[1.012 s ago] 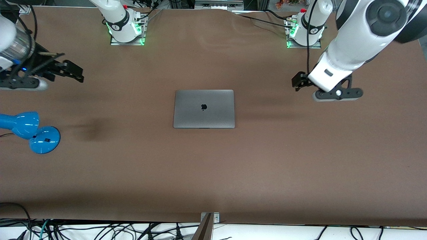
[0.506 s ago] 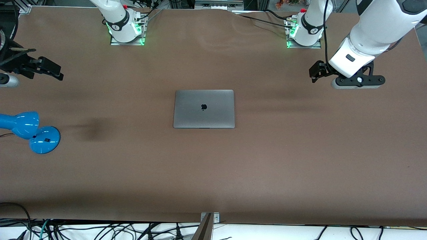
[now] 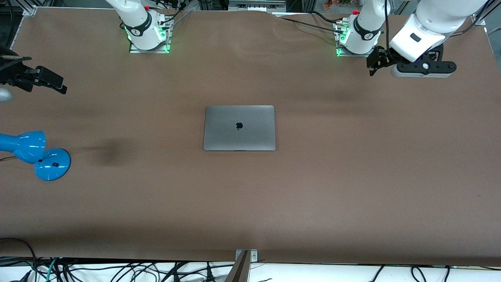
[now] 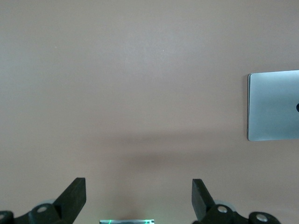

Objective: Close laptop with both arms from behind

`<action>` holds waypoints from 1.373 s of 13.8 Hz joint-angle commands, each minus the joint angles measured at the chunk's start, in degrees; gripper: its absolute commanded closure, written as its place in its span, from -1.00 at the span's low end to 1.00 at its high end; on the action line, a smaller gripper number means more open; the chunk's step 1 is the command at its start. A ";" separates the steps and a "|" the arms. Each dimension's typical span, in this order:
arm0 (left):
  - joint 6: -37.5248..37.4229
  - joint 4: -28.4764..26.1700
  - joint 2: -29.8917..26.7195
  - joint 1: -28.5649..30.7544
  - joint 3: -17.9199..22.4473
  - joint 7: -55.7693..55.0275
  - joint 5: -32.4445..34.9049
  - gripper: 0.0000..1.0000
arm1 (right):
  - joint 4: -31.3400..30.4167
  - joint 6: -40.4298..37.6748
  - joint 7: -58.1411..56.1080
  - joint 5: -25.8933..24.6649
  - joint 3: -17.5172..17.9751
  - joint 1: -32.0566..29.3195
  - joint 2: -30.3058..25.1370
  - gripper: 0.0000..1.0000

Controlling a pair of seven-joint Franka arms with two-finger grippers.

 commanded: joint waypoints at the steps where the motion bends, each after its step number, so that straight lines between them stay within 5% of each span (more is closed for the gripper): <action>1: -0.84 3.24 1.42 -1.39 1.84 3.42 0.31 -1.00 | -1.86 0.89 -0.88 -1.36 0.40 -0.76 -1.95 -1.00; 5: -0.75 7.19 4.23 -1.74 1.75 4.57 -3.12 -1.00 | -1.77 0.80 -1.23 -1.36 0.40 -0.76 -1.87 -1.00; 10: -3.56 14.23 9.59 -4.98 1.58 1.33 0.55 -1.00 | -1.77 0.72 -1.41 -1.36 0.48 -0.76 -1.87 -1.00; 19: -4.36 14.33 9.86 -5.69 2.01 0.17 1.72 -1.00 | -1.86 0.80 -1.76 -1.18 0.66 -0.58 -2.39 -1.00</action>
